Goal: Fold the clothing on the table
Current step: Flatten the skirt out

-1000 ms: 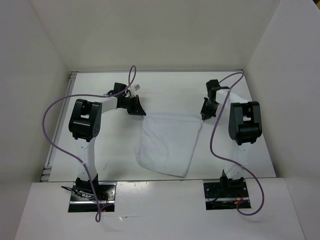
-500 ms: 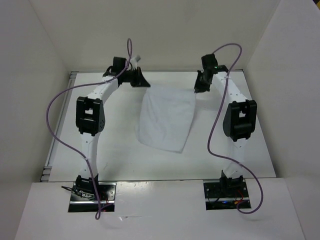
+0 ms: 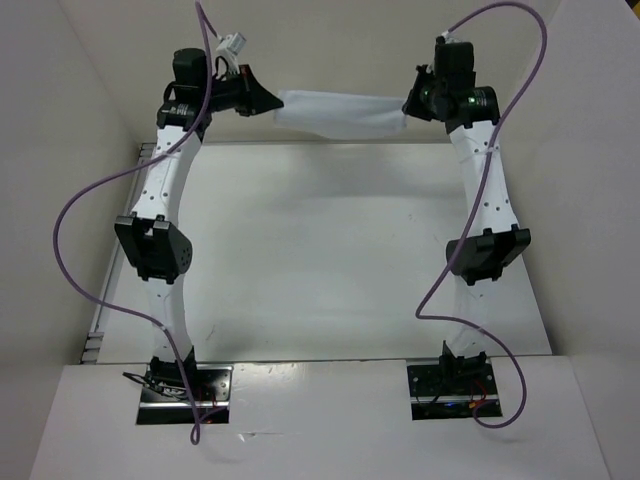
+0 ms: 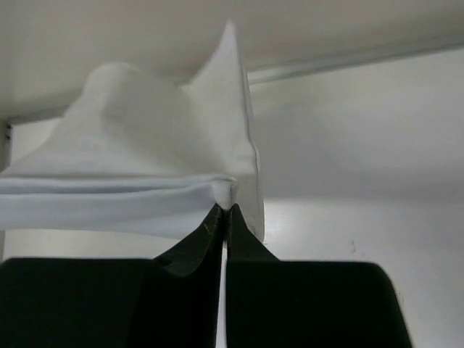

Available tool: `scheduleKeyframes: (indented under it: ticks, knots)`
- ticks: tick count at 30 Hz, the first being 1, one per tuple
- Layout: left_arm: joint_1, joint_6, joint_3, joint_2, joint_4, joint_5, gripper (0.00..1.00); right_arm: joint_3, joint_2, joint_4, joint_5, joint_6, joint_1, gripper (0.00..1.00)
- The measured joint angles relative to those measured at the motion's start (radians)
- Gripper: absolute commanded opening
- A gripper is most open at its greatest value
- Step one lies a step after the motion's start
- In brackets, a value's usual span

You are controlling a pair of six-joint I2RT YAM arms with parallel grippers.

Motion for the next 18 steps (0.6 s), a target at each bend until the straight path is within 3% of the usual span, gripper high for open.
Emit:
scheduleKeyframes:
  ticks: [7, 11, 14, 18]
  knots:
    - [0.011, 0.033, -0.544, -0.18, -0.112, -0.01, 0.02, -0.53, -0.13, -0.034, -0.022, 0.0, 0.017, 0.01]
    - [0.013, 0.069, -0.931, -0.387, -0.206, 0.027, 0.02, -0.813, -0.306, -0.074, -0.063, 0.0, 0.046, 0.01]
    - [0.014, 0.112, -1.059, -0.625, -0.284, 0.088, 0.02, -0.905, -0.519, -0.117, -0.093, -0.001, 0.086, 0.02]
    - [0.021, 0.141, -1.045, -0.927, -0.31, 0.18, 0.04, -0.906, -0.786, -0.127, -0.14, -0.005, 0.1, 0.03]
